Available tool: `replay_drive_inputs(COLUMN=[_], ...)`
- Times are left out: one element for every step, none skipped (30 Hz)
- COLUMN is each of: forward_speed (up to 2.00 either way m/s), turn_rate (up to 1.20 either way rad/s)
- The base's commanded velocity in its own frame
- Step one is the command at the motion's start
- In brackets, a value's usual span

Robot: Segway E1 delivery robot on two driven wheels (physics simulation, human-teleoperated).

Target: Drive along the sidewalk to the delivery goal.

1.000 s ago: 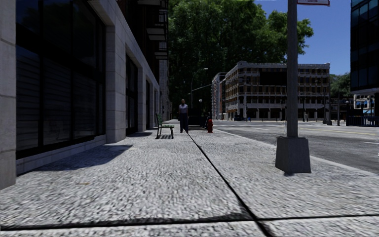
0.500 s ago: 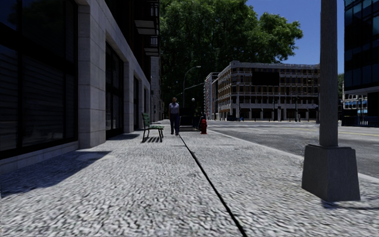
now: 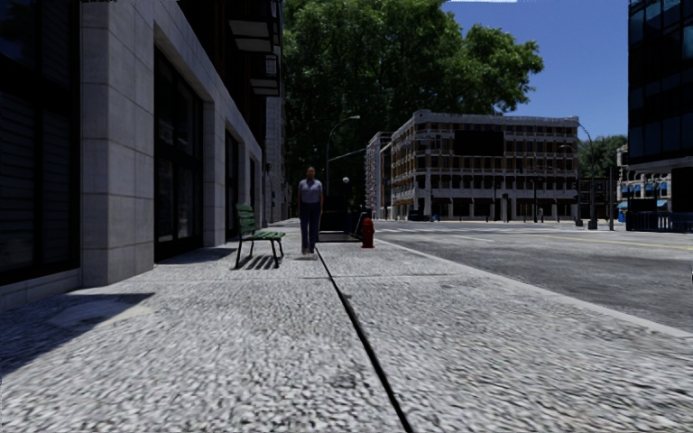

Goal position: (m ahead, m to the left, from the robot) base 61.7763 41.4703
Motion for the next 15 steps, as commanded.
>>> replay_drive_inputs(forward_speed=[1.97,1.97,1.97,1.97,1.97,1.97,1.97,1.97,1.97,1.97,1.97,1.97,1.97,1.97,1.97], turn_rate=[-0.40,-0.47,-0.51,-0.53,-0.53,-0.53,-0.54,-0.54,-0.54,-0.54,-0.54,-0.54,-0.54,-0.54,-0.54])
